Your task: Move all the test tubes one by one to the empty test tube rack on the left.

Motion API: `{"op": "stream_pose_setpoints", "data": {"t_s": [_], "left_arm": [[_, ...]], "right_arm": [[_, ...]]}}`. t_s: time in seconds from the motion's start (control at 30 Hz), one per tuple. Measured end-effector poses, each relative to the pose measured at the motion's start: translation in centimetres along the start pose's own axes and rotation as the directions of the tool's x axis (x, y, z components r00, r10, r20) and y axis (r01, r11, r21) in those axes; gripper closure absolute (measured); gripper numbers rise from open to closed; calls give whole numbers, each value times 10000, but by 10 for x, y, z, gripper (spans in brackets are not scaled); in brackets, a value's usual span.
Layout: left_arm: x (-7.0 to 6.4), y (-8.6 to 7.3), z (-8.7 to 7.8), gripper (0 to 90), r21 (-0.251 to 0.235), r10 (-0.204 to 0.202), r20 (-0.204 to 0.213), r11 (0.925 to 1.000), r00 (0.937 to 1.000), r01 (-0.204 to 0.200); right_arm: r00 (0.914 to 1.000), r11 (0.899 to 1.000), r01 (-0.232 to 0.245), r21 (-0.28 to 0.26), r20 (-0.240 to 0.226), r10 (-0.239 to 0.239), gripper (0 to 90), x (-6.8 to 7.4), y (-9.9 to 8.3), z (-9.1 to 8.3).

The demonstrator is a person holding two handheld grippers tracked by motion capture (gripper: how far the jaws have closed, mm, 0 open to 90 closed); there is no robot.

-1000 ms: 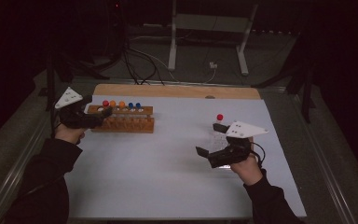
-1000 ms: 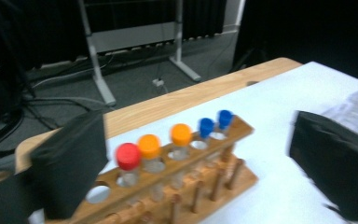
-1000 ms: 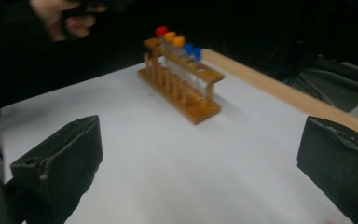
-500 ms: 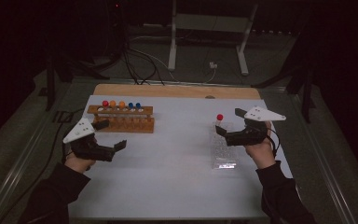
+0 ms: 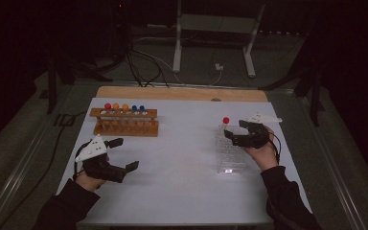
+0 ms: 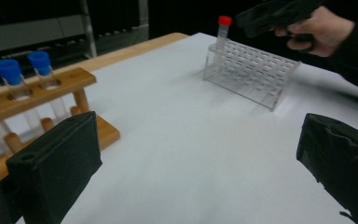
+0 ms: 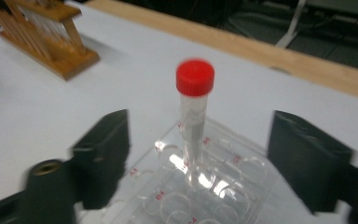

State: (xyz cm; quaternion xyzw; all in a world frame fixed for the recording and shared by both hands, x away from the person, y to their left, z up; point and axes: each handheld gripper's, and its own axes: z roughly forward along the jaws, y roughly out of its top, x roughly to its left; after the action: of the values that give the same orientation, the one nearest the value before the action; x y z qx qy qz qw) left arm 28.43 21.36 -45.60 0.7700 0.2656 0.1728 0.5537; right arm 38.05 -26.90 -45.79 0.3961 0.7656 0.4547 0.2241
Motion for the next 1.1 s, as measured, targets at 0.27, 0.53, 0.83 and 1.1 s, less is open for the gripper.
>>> {"op": "stream_pose_setpoints", "data": {"t_s": [0.27, 0.53, 0.83, 1.1], "left_arm": [[0, -4, 4, 6, 195, -55, 152, 9998, 9999, 52], [1, -5, 5, 6, 253, -97, 189, 9996, 9998, 92], [1, -6, 6, 6, 336, -142, 240, 9993, 9996, 134], [1, -4, 6, 6, 362, -183, 278, 9992, 9994, 173]], "right_arm": [[9997, 9977, 203, 649, -178, -192, 548, -5, -1, 20], [9982, 9940, 543, 951, -317, -515, 744, -2, 3, 31], [9972, 9941, 742, 787, -87, -737, 757, 1, 10, 25], [9953, 9946, 962, 396, 20, -964, 758, 5, 24, 8]]}}
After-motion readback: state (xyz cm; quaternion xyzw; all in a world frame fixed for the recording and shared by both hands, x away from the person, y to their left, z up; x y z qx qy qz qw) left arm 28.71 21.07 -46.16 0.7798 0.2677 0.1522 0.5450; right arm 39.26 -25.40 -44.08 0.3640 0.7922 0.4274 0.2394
